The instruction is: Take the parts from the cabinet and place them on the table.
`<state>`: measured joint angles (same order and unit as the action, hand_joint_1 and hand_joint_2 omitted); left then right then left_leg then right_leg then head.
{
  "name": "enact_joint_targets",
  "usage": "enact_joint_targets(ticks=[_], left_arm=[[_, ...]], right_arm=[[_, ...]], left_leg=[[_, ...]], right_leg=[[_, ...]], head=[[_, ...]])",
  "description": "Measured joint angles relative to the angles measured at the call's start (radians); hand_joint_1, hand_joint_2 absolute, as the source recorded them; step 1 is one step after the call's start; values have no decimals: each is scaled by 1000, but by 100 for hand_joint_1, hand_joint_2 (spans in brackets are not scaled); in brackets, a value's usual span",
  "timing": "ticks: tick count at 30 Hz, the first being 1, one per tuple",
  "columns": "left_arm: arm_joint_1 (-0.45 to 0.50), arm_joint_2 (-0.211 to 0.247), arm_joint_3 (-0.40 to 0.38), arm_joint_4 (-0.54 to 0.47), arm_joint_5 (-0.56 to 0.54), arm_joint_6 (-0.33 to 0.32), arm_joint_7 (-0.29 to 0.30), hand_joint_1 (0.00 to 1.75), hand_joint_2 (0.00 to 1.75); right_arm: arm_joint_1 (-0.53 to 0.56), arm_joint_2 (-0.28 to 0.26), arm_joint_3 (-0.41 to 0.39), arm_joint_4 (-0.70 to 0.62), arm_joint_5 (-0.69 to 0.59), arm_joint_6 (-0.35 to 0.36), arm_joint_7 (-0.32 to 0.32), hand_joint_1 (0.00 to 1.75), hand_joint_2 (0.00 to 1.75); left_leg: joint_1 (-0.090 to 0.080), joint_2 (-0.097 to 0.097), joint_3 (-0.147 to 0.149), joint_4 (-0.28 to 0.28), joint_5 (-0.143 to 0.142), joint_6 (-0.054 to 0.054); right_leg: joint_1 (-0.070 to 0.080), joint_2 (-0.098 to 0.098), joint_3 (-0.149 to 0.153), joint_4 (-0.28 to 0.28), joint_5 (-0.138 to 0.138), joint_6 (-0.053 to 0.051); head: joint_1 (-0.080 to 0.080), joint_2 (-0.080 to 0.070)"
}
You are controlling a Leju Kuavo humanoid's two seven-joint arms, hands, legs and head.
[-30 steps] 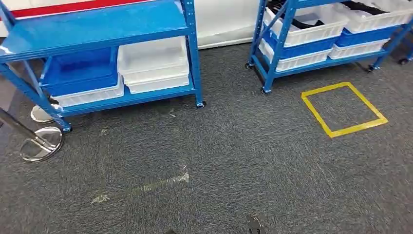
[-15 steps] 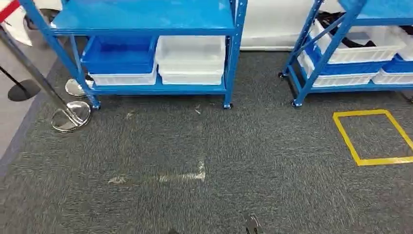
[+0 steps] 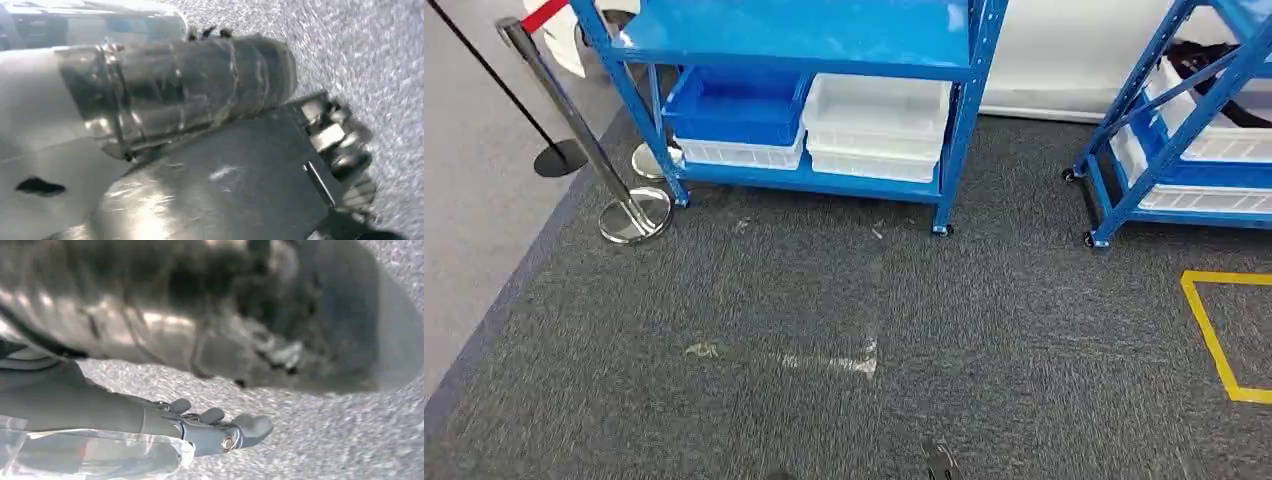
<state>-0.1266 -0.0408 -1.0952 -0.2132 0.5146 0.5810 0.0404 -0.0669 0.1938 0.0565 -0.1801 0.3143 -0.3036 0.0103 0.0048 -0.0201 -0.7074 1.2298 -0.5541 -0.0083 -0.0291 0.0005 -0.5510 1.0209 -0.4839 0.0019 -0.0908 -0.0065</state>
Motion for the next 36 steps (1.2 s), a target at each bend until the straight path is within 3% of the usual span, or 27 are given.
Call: enact_joint_targets(ticks=[2, 3, 4, 5, 6, 7, 8, 11, 12, 13, 14, 16, 17, 18, 19, 21, 22, 23, 26, 27, 28, 29, 30, 32, 33, 34, 36], left_arm=[[-3, 0, 0, 0, -2, 6, -2, 0, 0], [-3, 0, 0, 0, -2, 9, -2, 0, 0], [-2, 0, 0, 0, -2, 10, -2, 0, 0], [-2, 0, 0, 0, -2, 10, -2, 0, 0], [-3, 0, 0, 0, -2, 10, -2, 0, 0], [-5, 0, 0, 0, -2, 10, -2, 0, 0], [-10, 0, 0, 0, -2, 8, -2, 0, 0], [-9, 0, -3, 0, -20, -5, 2, 0, 0], [-9, 0, -7, 0, -37, -16, 5, 0, 0], [-14, 0, -17, 0, -58, -30, 10, 0, 0], [-21, 0, -25, 0, -74, -41, 13, 0, 0], [-36, -4, -37, 0, -103, -65, 24, 0, 0], [-42, -5, -42, 0, -112, -74, 28, 0, 0], [-46, -5, -51, 0, -120, -83, 33, 0, 0], [-49, -5, -55, 0, -125, -89, 35, 0, 0], [-56, -5, -66, 0, -142, -106, 37, 0, 0], [-60, -5, -76, 0, -150, -116, 37, 0, 0], [-67, -4, -82, 0, -155, -125, 37, 0, 0], [-82, -3, -108, 0, -171, -147, 35, 0, 0], [-84, 0, -113, 0, -172, -150, 35, 0, 0], [-84, 0, -119, 0, -172, -151, 36, 0, 0], [-85, 0, -125, 0, -172, -153, 37, 0, 0], [-88, 2, -126, 0, -172, -153, 38, 0, 0], [-93, 1, -128, 0, -172, -152, 40, 0, 0], [-94, 1, -130, 0, -172, -152, 40, 0, 0], [-95, 1, -138, 0, -172, -150, 43, 0, 0], [-95, 1, -147, 0, -172, -147, 45, 0, 0]], right_arm=[[1, 0, 1, 0, 6, 1, 2, 0, 0], [1, 0, 1, 0, 8, 4, 2, 0, 0], [1, 0, 3, 0, 10, 6, 3, 0, 0], [0, 0, 6, 0, 12, 6, 3, 0, 0], [0, 0, 10, 0, 13, 6, 6, 0, 0], [0, 0, 13, 0, 14, 6, 9, 0, 0], [-2, 0, 14, 0, 14, 6, 11, 0, 0], [-4, 0, 17, -1, -9, -1, 10, 0, 0], [-7, -3, 17, -2, -34, 0, 8, 0, 0], [-14, -10, 17, -2, -59, 5, 4, 0, 0], [-22, -16, 16, -2, -91, 20, 1, 0, 0], [-43, -44, 13, -2, -126, 57, 7, 0, 0], [-51, -55, 11, -2, -136, 74, 17, 0, 0], [-59, -70, 7, -2, -145, 87, 22, 0, 0], [-66, -79, 3, -2, -152, 94, 29, 0, 0], [-85, -107, -4, -2, -169, 109, 42, 0, 0], [-97, -119, -9, -2, -179, 118, 49, 0, 0], [-107, -131, -13, -2, -187, 126, 53, 0, 0], [-130, -164, -23, -4, -203, 144, 64, 0, 0], [-133, -170, -29, -4, -206, 142, 68, 0, 0], [-137, -176, -31, -5, -207, 136, 67, 0, 0], [-140, -181, -34, -5, -209, 128, 65, 0, 0], [-142, -187, -36, -6, -211, 119, 64, 0, 0], [-145, -196, -38, -7, -222, 104, 63, 0, 0], [-145, -197, -39, -7, -224, 103, 62, 0, 0], [-145, -200, -44, -7, -231, 100, 60, 0, 0], [-147, -203, -50, -7, -238, 100, 53, 0, 0]], left_leg=[[5, 13, -68, 119, -31, -5], [5, 15, -65, 109, -13, -5], [5, 16, -37, 51, 28, -4], [5, 26, 14, -40, 78, 0], [3, 62, 67, -137, 119, 7], [-4, 108, 86, -181, 111, 10], [-12, 100, 94, -192, 106, 20], [-13, 65, 89, -196, 107, 33], [-3, 54, 97, -207, 113, 42], [-4, 44, 100, -211, 114, 45], [-4, 36, 100, -211, 115, 54], [-6, 11, 100, -211, 114, 58], [-7, -3, 100, -209, 114, 59], [-7, -19, 101, -207, 114, 60], [-7, -36, 103, -205, 112, 59], [-6, -67, 107, -200, 109, 56], [-5, -76, 102, -198, 108, 54], [-12, -82, 94, -189, 106, 48], [-3, -115, 83, -198, 118, 31], [-4, -118, 74, -196, 116, 27], [-6, -62, 74, -178, 106, 22], [-8, -20, 57, -137, 79, 16], [-4, -1, 20, -64, 41, 11], [0, 10, -57, 85, -11, 4], [1, 12, -72, 108, -10, 3], [3, 13, -65, 90, 11, 2], [3, 15, 18, -59, 95, 8]], right_leg=[[2, -35, 4, 1, -7, -2], [2, -45, 6, 1, -9, -1], [2, -56, 11, 1, -12, -1], [1, -67, 18, 1, -17, 2], [2, -76, 26, 1, -22, 6], [8, -82, 29, 2, -27, 12], [14, -92, 29, 4, -32, 20], [18, -127, 42, -8, -35, 32], [10, -100, 37, -1, -46, 40], [9, -45, 27, 32, -67, 40], [9, -18, -5, 97, -102, 39], [12, -3, -94, 265, -164, 40], [13, -2, -128, 319, -171, 41], [13, -2, -140, 322, -148, 41], [12, -2, -129, 277, -104, 40], [7, 20, -61, 93, 9, 37], [5, 63, -44, 37, 20, 34], [2, 93, -38, 16, 14, 33], [9, 65, -35, 15, 15, 28], [-2, 51, -31, 6, 19, 21], [-2, 41, -23, 2, 20, 16], [0, 36, -19, 0, 19, 12], [2, 25, -18, 0, 16, 7], [4, 3, -17, 3, 11, 3], [4, -5, -17, 4, 7, 2], [4, -10, -16, 6, 4, 4], [3, -17, -8, 8, -3, 9]], head=[[0, 0], [-1, 0], [-1, 0], [-1, 0], [-2, 0], [0, 0], [-1, 0], [0, 0], [2, 0], [6, 0], [7, 0], [7, 0], [7, 0], [7, 0], [8, 0], [8, 0], [11, 0], [13, 0], [12, 0], [12, 0], [11, 0], [-2, 0], [-2, 0], [-2, 0], [-2, 0], [-2, 0], [-3, 0]])
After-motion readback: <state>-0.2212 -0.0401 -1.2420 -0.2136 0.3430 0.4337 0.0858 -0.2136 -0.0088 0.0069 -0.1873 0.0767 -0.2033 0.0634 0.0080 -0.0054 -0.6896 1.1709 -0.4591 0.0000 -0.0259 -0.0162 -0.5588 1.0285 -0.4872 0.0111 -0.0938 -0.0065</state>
